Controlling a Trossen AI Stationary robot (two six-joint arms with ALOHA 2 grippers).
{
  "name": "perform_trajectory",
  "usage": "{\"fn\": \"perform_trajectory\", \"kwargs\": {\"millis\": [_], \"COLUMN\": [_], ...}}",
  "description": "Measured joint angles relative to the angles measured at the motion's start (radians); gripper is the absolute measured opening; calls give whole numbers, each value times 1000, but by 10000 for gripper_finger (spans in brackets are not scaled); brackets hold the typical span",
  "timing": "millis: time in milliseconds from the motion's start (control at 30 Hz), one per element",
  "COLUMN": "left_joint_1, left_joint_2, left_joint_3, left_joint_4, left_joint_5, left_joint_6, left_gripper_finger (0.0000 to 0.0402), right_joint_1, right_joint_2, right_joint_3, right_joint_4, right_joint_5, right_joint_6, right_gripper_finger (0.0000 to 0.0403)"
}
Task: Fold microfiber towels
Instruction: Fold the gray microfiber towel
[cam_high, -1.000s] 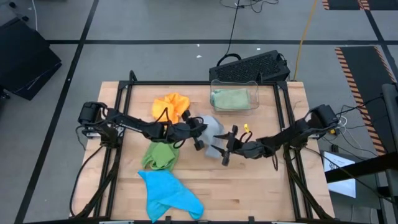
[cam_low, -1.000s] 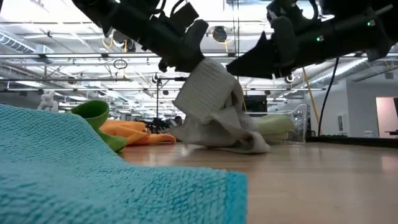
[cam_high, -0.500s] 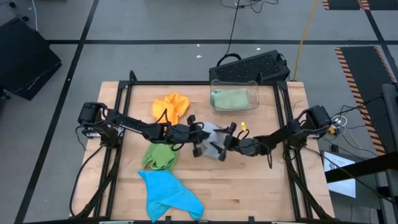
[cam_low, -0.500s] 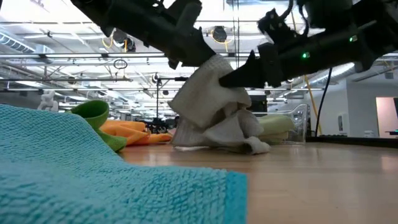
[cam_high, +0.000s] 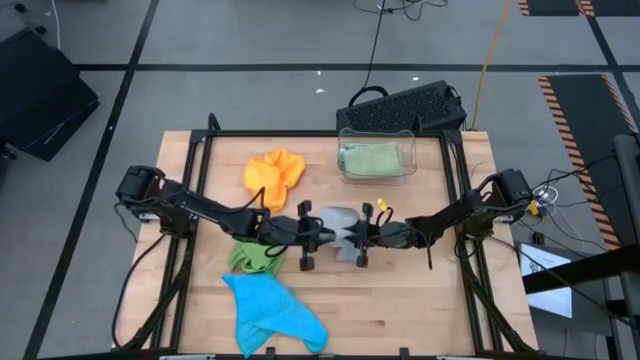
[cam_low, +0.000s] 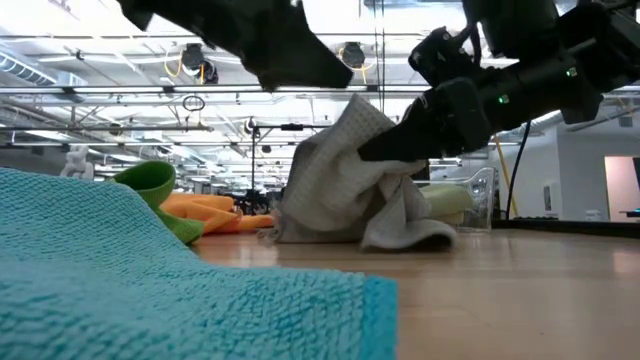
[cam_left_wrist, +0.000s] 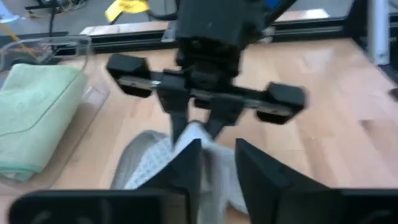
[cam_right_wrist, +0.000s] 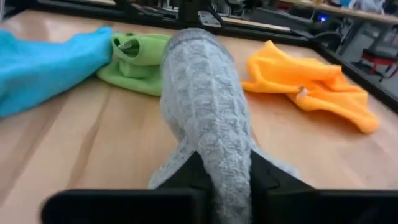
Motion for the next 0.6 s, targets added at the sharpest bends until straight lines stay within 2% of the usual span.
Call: {"fn": "perform_trajectory", "kwargs": {"millis": [100, 267, 500, 600], "left_joint_1": [-30, -67, -113, -115], "left_joint_2": [-38, -98, -65, -28], "left_joint_3": [0, 0, 0, 0], "left_joint_4": [-68, -249, -309, -306], "left_joint_5": [-31, -92, -142, -213], "left_joint_6": [-36, -171, -196, -181], "left_gripper_finger": [140, 182, 191, 191], "right_joint_1": [0, -8, -10, -10], "right_joint_2": [-10, -59, -120, -127], "right_joint_3": [0, 0, 0, 0], "right_joint_4": [-3, -12, -15, 3], "right_joint_5": [3, 46, 56, 56], "right_joint_6": [-48, -40, -36, -34], "right_gripper_finger": [19, 59, 55, 46]}}
